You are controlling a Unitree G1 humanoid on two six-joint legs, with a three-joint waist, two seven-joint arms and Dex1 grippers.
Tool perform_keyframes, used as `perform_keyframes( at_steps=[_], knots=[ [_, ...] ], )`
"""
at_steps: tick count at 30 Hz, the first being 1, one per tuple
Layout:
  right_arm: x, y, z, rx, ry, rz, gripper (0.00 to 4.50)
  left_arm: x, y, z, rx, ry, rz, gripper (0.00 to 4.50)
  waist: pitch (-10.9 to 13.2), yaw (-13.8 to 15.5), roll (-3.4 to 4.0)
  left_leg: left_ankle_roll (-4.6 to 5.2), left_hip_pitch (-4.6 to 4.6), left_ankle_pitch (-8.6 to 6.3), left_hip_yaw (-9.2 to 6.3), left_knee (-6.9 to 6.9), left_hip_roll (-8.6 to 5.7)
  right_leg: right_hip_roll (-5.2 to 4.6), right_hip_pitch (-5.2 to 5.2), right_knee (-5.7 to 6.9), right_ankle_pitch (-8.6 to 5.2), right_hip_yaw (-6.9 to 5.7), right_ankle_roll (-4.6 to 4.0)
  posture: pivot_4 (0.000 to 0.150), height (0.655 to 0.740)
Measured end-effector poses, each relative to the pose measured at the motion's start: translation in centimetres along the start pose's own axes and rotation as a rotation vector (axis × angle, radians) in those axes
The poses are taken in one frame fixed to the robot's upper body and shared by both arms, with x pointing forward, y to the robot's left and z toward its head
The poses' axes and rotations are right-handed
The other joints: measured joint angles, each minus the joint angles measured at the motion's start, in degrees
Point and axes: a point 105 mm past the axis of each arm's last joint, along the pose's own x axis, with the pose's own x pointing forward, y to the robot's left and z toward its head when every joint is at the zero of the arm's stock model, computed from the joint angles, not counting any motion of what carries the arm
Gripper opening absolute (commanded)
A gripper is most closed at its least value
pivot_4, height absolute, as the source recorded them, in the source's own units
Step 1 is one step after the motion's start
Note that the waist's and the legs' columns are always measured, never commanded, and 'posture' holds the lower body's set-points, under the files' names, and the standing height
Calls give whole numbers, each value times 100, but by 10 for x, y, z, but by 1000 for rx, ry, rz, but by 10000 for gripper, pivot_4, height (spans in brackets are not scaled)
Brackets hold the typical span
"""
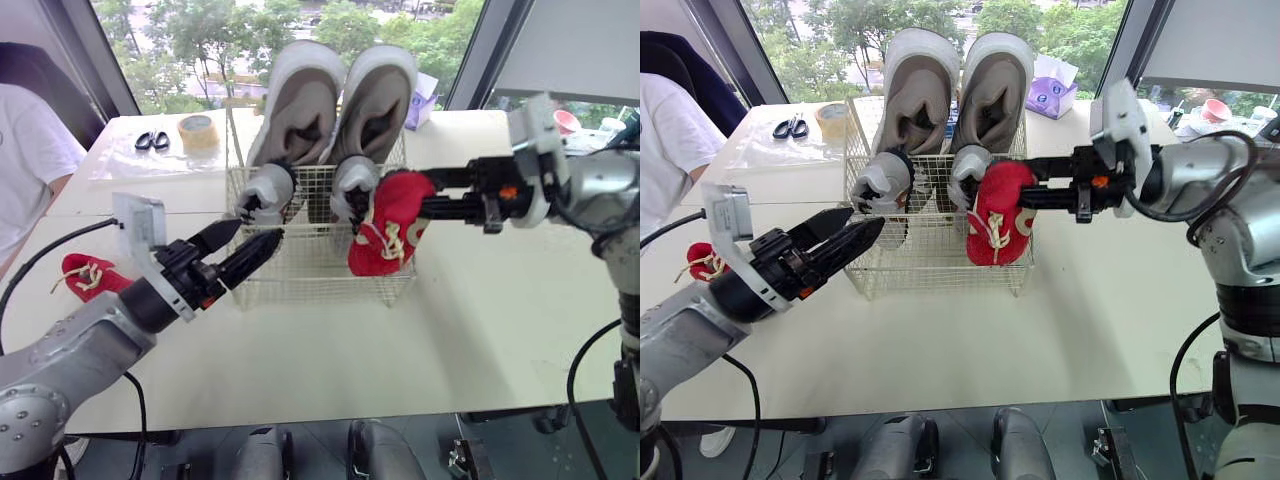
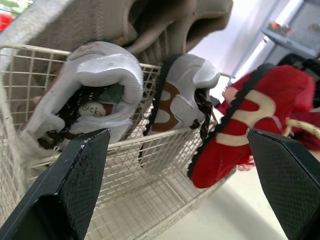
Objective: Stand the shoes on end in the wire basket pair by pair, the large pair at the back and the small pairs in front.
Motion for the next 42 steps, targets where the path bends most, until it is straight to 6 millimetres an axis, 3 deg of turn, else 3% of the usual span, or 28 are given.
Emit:
perform_keyframes(
  at_steps=[4,7,11,12,18,23,28,30,32,35,37,39,42],
  knots=[
    [2,-2,-15,20,-7,-11,11134,2,5,8,-2,-17,-7,44584,-1,-1,-1,0,1,0,0,0,0,2,2,0,0,0,0,1500,7400],
    [4,-4,-24,42,-7,-16,21704,3,6,10,-8,-23,-17,45000,0,-3,0,0,0,0,1,0,0,1,1,0,3,0,6,1500,7400],
    [3,-3,-25,52,-16,-3,41712,2,7,10,-16,-11,-29,45000,0,-3,0,0,1,0,0,0,0,1,1,1,4,-1,7,1500,7400],
    [3,-3,-25,51,-17,-1,44870,2,8,10,-18,-10,-30,45000,0,-3,0,0,2,0,0,0,0,1,2,1,3,-1,6,1500,7400],
    [-7,-3,-24,110,8,-9,44870,-3,12,12,-45,14,-48,45000,0,-3,0,-1,1,1,0,0,1,1,0,2,1,0,2,1500,7400],
    [-22,-1,-6,145,-22,-30,44870,-12,11,15,-83,40,-84,45000,0,-3,1,-1,2,0,0,0,2,0,0,2,-2,-1,-2,1500,7400],
    [-32,2,26,152,-87,-11,44870,-16,12,15,-96,56,-87,45000,1,-5,2,-1,3,0,0,0,2,0,0,2,-3,0,-4,1500,7400],
    [-33,-3,52,89,-135,-13,44870,-16,19,21,-105,53,-59,45000,5,-16,9,-2,1,0,6,-2,3,0,-10,3,1,4,-9,1500,7400],
    [-35,-3,79,31,-182,13,44870,-19,31,34,-99,24,8,45000,5,-16,8,-3,2,0,2,-4,10,9,-10,3,0,2,-10,1500,7400],
    [-29,7,90,26,-186,97,44870,-27,56,60,-47,-34,168,45000,4,-14,6,-3,1,0,2,-7,12,7,-10,1,0,1,-10,1500,7400],
    [-15,22,81,42,-122,216,44870,-40,78,78,24,-29,353,45000,5,-30,3,-2,1,-1,5,-8,13,6,-12,2,0,1,-9,1500,7400],
    [-3,38,65,49,-42,353,44870,-64,107,84,76,62,600,45000,7,-51,9,-1,2,-1,14,-13,9,-2,-15,2,1,3,-4,1500,7400],
    [3,38,49,30,16,415,44870,-96,137,80,37,123,861,45000,9,-50,5,-3,-2,-1,18,-11,9,-7,-23,4,2,5,-2,1500,7400]
  ],
)
